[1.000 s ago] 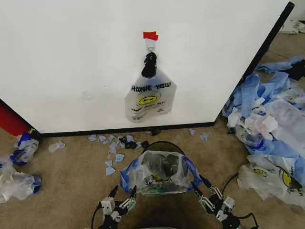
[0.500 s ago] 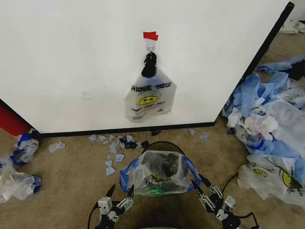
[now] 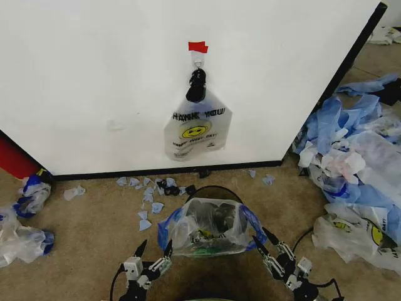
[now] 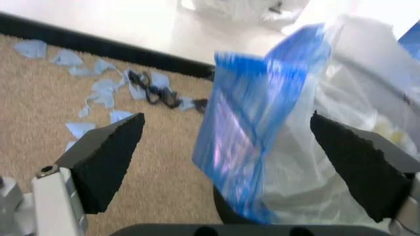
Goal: Pick up the garbage bag from the wall and place it over the trash bin.
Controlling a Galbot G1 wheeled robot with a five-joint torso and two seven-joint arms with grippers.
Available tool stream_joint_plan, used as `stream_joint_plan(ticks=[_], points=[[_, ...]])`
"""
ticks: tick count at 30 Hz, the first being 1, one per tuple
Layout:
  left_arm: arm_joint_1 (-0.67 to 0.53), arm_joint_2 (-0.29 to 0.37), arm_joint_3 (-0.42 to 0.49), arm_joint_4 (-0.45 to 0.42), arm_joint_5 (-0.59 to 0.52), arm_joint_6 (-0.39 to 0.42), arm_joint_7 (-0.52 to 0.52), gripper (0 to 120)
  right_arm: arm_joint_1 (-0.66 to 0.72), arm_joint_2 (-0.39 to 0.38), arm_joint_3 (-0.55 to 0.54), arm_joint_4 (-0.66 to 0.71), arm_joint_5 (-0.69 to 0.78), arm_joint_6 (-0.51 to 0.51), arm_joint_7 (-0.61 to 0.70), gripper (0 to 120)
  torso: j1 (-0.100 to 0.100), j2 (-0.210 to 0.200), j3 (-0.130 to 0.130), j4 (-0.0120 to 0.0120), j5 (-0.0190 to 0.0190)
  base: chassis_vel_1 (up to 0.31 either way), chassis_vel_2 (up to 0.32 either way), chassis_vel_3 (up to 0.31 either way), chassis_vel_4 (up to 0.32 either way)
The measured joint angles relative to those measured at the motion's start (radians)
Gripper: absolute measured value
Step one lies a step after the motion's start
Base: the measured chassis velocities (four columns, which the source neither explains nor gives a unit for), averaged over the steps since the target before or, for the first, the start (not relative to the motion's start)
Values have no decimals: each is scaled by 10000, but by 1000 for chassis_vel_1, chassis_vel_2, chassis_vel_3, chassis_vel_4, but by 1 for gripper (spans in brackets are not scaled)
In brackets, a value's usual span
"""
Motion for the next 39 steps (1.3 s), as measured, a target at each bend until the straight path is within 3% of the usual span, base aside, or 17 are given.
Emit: stream_joint_plan(ticks=[5,11,17,19,24,25,27,30,32,33,35,37,38,39], points=[[-29,314,-446,-490,-243,124,6,99,-9,0,-42,170,13,0,36,46,0,0,0,0,0,0,0,0,0],[-289,1343,-1308,-1412,-1283,726,-17,98,84,32,-102,200,11,0,84,46,0,0,1,0,1,0,0,0,0],[-1481,3034,-1886,-2291,-3497,1760,-337,98,272,80,-198,191,-109,0,256,46,0,1,1,1,1,0,0,0,0],[-1619,3215,-1884,-2294,-3707,1840,-349,98,275,90,-207,190,-134,0,274,46,0,0,1,3,0,0,0,0,0],[-2933,4879,-1643,-2072,-5585,2302,-287,98,475,162,-325,142,-329,-35,426,46,1,0,2,-7,0,0,0,0,0],[-3444,5352,-1465,-1959,-6294,2389,-240,99,579,192,-376,126,-386,-112,473,46,0,0,1,8,1,0,0,0,0],[-3674,5523,-1370,-1896,-6542,2426,-191,99,592,217,-393,118,-421,-142,490,46,0,0,1,9,3,0,0,0,0],[-5394,6514,-227,-1436,-7841,2746,74,100,641,412,-412,52,-690,-316,647,46,1,0,2,-4,1,0,0,0,0],[-6981,6844,1333,-1144,-8580,2935,55,100,731,569,-423,5,-973,-432,821,46,0,1,0,0,8,0,0,0,0],[-8284,6902,2595,-922,-8979,3049,36,100,778,650,-447,0,-1111,-484,941,46,1,0,2,1,-4,0,0,0,0],[-8811,6898,3062,-821,-9103,3100,44,100,795,678,-460,1,-1177,-522,1008,46,1,0,2,0,-11,0,0,0,0],[-11466,6672,5622,-228,-9574,3222,79,100,816,743,-463,37,-1353,-626,1243,46,1,1,1,4,14,0,0,0,0],[-12583,6453,6743,63,-9768,3259,110,100,803,749,-444,51,-1393,-651,1311,46,1,1,2,1,9,0,0,0,0],[-12809,6403,6959,127,-9809,3274,117,100,797,749,-436,51,-1397,-654,1324,45,1,0,2,1,3,0,0,0,0]])
